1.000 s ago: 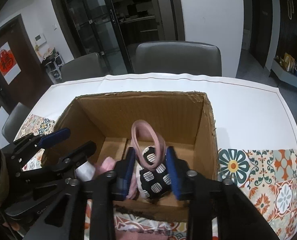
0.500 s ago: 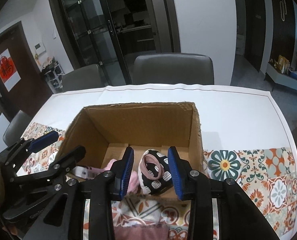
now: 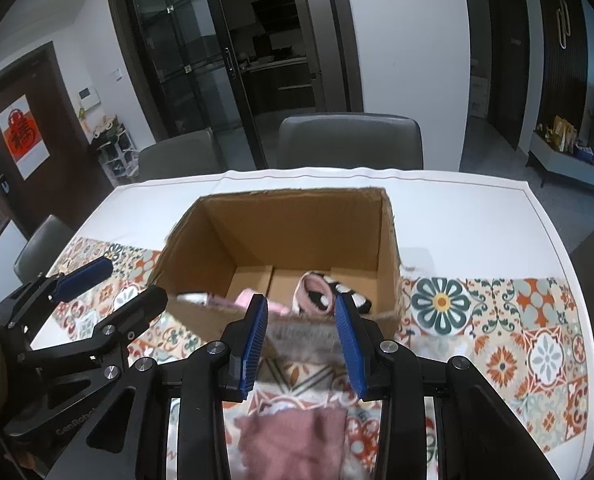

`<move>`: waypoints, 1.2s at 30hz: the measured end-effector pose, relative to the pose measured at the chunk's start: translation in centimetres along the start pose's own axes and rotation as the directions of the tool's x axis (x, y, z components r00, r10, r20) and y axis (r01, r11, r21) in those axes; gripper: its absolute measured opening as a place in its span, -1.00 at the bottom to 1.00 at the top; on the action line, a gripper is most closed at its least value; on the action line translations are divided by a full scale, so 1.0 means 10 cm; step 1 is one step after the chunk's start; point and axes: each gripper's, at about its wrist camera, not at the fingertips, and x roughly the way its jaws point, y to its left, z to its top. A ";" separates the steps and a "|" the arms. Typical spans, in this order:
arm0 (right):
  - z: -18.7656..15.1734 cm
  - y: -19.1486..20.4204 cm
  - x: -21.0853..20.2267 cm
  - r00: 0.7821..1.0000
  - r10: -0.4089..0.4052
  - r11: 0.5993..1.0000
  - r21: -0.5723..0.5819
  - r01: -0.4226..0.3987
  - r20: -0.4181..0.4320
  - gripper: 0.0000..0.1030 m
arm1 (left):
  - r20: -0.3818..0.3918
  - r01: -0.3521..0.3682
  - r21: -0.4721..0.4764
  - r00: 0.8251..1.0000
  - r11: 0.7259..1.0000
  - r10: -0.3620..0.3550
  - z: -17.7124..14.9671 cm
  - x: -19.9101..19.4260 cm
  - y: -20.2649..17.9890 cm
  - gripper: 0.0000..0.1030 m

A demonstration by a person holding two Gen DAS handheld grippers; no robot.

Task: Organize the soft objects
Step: 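Move both tools back toward the pink towel on the table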

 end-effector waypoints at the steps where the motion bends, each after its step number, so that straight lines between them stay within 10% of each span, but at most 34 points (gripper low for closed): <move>1: -0.02 0.01 -0.02 1.000 0.002 1.000 0.003 -0.002 -0.002 -0.28 | -0.003 0.000 -0.002 1.000 1.000 0.000 -0.03 -0.02 0.00 0.30; 36: -1.13 0.16 -0.10 0.982 -0.027 1.000 -0.017 0.024 -0.188 -0.20 | -0.249 0.041 0.022 0.968 0.999 -0.034 -1.31 -0.17 -0.15 0.30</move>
